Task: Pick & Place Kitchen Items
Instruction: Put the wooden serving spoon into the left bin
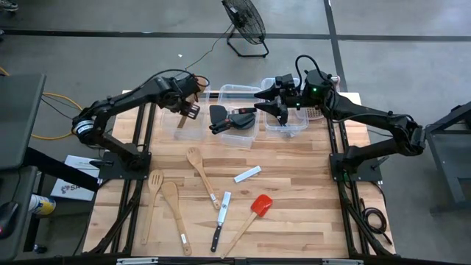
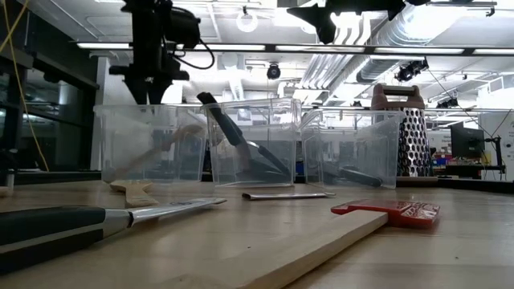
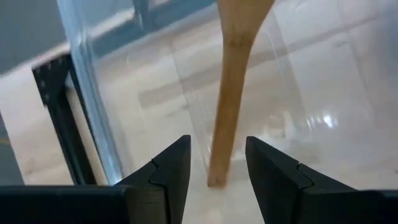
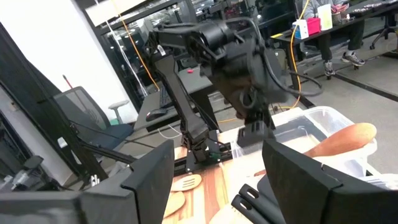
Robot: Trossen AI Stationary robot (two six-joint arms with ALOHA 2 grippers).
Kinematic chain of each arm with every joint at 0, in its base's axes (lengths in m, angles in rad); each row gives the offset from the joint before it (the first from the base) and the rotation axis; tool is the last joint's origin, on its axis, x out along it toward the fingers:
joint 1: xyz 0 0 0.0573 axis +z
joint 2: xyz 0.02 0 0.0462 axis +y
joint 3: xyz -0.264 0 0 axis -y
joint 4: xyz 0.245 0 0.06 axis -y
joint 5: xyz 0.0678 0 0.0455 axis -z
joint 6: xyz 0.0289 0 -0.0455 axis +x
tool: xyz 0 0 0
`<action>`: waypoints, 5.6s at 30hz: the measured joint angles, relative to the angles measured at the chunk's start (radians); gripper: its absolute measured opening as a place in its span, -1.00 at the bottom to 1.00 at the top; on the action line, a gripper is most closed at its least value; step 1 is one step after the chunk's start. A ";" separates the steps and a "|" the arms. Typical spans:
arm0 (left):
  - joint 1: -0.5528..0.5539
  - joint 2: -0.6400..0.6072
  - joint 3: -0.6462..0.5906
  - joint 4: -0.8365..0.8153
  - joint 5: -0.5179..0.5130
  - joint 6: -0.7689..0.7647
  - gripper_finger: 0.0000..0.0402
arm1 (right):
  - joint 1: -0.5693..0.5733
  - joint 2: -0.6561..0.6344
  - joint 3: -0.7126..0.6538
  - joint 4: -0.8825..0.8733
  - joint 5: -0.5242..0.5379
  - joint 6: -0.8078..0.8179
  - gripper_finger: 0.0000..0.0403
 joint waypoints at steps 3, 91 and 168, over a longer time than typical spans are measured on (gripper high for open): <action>-0.016 0.000 0.050 -0.080 0.022 -0.041 -0.26 | 0.000 0.000 0.000 -0.007 0.000 0.001 0.17; -1.214 0.032 -0.468 0.223 0.617 -1.495 0.22 | 0.000 0.000 0.000 -0.066 -0.011 -0.001 0.17; -1.368 0.019 -0.598 0.356 0.535 -1.716 -0.13 | 0.000 0.000 0.000 -0.088 -0.034 -0.001 0.17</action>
